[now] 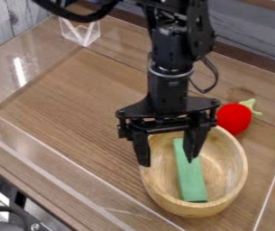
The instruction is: Remove the green block from the brown bowl and put it on the table
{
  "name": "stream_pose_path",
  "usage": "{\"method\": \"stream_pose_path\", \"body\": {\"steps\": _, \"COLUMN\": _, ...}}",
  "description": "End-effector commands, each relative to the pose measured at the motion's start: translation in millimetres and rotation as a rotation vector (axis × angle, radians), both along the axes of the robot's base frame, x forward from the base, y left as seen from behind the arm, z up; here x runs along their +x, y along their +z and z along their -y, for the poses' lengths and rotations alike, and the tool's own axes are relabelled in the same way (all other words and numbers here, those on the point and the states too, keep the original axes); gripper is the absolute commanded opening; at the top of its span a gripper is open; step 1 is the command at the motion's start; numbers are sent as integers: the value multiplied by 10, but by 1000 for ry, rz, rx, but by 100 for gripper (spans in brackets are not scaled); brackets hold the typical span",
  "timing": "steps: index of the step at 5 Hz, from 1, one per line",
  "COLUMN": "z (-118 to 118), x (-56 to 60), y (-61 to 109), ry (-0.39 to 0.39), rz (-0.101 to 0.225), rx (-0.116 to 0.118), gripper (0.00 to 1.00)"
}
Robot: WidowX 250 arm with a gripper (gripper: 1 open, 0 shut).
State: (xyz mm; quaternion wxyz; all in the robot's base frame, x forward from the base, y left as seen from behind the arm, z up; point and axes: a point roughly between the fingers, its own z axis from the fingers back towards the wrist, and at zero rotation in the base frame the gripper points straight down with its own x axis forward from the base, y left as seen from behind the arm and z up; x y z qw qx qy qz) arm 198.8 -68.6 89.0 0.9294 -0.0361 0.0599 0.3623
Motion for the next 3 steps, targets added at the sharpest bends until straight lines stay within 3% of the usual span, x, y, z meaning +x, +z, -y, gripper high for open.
{"method": "stream_pose_path", "body": {"steps": 1, "z": 125, "x": 33, "y": 115, "ry": 28, "rz": 34, "rx": -12, "gripper": 100}}
{"method": "stream_pose_path", "body": {"steps": 2, "z": 230, "x": 39, "y": 141, "ry": 64, "rz": 37, "rx": -11, "gripper": 100}}
{"method": "stream_pose_path", "body": {"steps": 3, "z": 318, "x": -39, "y": 18, "ry": 91, "rz": 31, "rx": -3, "gripper": 100}}
